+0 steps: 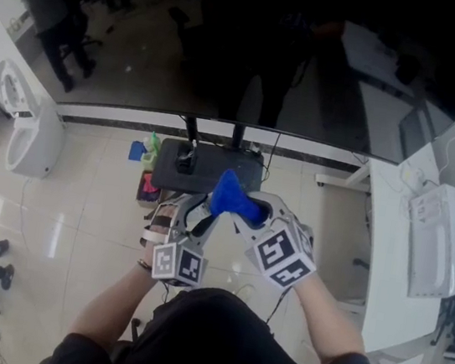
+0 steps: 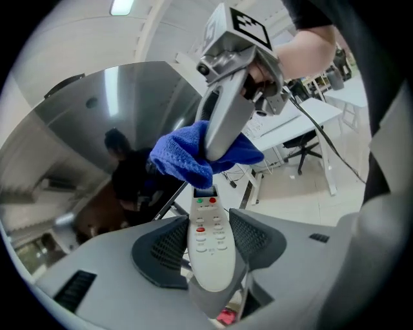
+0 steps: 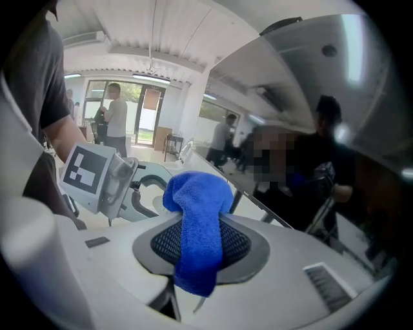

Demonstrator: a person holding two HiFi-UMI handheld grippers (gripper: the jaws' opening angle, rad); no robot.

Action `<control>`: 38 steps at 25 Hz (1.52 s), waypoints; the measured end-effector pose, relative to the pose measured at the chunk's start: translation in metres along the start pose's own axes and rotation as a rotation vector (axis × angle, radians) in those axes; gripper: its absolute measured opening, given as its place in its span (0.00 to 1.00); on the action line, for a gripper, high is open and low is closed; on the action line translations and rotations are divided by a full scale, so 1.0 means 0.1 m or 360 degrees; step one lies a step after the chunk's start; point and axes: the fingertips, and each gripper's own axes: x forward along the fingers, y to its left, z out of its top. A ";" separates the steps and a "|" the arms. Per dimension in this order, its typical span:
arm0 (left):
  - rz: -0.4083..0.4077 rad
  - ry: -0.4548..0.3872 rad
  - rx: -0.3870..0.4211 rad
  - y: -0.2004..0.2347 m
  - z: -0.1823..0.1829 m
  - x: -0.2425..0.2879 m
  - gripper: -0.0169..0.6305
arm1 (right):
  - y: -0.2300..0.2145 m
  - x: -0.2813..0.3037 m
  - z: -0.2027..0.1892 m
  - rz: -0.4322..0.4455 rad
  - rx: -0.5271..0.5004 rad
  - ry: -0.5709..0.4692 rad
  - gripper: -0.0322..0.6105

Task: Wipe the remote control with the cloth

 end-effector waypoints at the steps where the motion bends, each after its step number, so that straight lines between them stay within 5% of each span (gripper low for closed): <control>1: -0.0029 -0.0028 -0.0210 0.03 0.01 0.00 0.34 | -0.01 -0.02 0.02 -0.0003 0.0058 -0.0045 0.23; 5: -0.0236 -0.0328 -0.1448 0.30 0.00 0.01 0.34 | -0.10 -0.16 0.10 0.0002 0.0333 -0.0351 0.23; 7: -0.0349 -0.0558 -0.1935 0.46 0.03 -0.03 0.34 | -0.07 -0.19 0.11 0.0057 0.0464 -0.0487 0.23; 11: -0.0550 -0.1033 -0.2628 0.79 0.16 -0.16 0.34 | 0.08 -0.13 0.08 0.0180 0.0667 -0.0577 0.23; 13: -0.0675 -0.1226 -0.2847 0.88 0.24 -0.20 0.34 | 0.19 -0.05 0.04 0.0241 0.0685 -0.0556 0.23; 19: -0.0980 -0.1266 -0.2905 0.72 0.39 -0.27 0.34 | 0.35 0.07 0.08 0.0375 0.0694 -0.0560 0.23; 28: -0.1365 -0.1126 -0.2718 0.36 0.57 -0.44 0.34 | -0.19 -0.07 0.14 0.0214 0.0731 -0.0630 0.23; 32: -0.1311 -0.1162 -0.2741 0.42 0.53 -0.43 0.34 | -0.29 -0.19 0.23 0.0215 0.0731 -0.0717 0.23; 38: -0.1088 -0.1329 -0.2857 0.78 0.45 -0.36 0.34 | 0.29 -0.23 0.24 0.0486 0.0646 -0.0697 0.23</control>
